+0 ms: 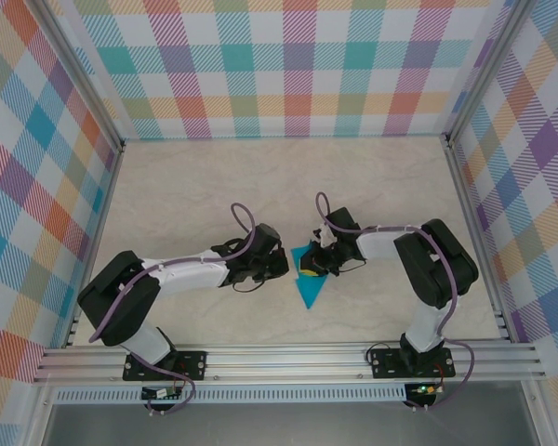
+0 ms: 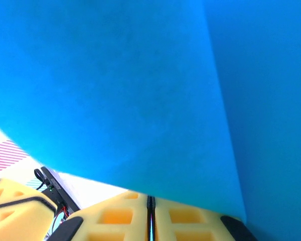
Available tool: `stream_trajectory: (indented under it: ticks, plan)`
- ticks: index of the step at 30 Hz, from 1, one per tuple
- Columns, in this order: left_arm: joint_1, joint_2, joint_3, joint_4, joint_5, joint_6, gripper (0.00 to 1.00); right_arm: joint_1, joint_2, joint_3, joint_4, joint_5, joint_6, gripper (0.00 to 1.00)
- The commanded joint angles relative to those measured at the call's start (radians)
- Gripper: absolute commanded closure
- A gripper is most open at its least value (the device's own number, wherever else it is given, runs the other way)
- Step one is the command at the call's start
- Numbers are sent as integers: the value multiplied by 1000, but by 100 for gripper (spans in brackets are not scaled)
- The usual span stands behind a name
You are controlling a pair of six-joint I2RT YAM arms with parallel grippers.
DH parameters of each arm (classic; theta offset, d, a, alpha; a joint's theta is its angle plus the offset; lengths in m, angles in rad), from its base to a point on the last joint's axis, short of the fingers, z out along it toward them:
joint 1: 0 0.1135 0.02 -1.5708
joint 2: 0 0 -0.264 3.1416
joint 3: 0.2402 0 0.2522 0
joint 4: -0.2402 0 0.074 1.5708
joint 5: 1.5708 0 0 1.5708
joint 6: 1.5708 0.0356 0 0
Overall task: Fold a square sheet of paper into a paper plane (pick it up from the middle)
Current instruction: Fourth fold the wing at the center of the table.
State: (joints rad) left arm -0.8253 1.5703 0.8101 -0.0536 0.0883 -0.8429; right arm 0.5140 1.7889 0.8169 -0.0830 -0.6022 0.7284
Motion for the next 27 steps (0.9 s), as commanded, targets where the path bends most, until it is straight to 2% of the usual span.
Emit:
stream_trajectory:
  ticks: [1, 5, 9, 14, 18, 24, 27]
  plan:
    - [-14, 1, 22, -15, -7, -15, 100, -6, -24, -18, -54, 14, 9, 90]
    - [-30, -33, -13, -32, -60, -43, 100, -6, -44, -69, -4, 24, 74, 89]
    - [-51, -82, -50, -48, -88, -48, 100, -4, -54, -157, 110, 51, 204, 89]
    - [-60, -119, -54, -75, -75, -12, 100, 22, -69, -220, 200, 127, 368, 88]
    - [-70, -138, -45, -76, -16, 21, 100, 81, -76, -225, 212, 199, 466, 89]
    - [-112, -122, -43, -23, 60, 17, 100, 90, -111, -226, 156, 256, 460, 88]
    - [-141, -92, -28, -15, 53, 10, 99, 90, -125, -228, 153, 240, 448, 87]
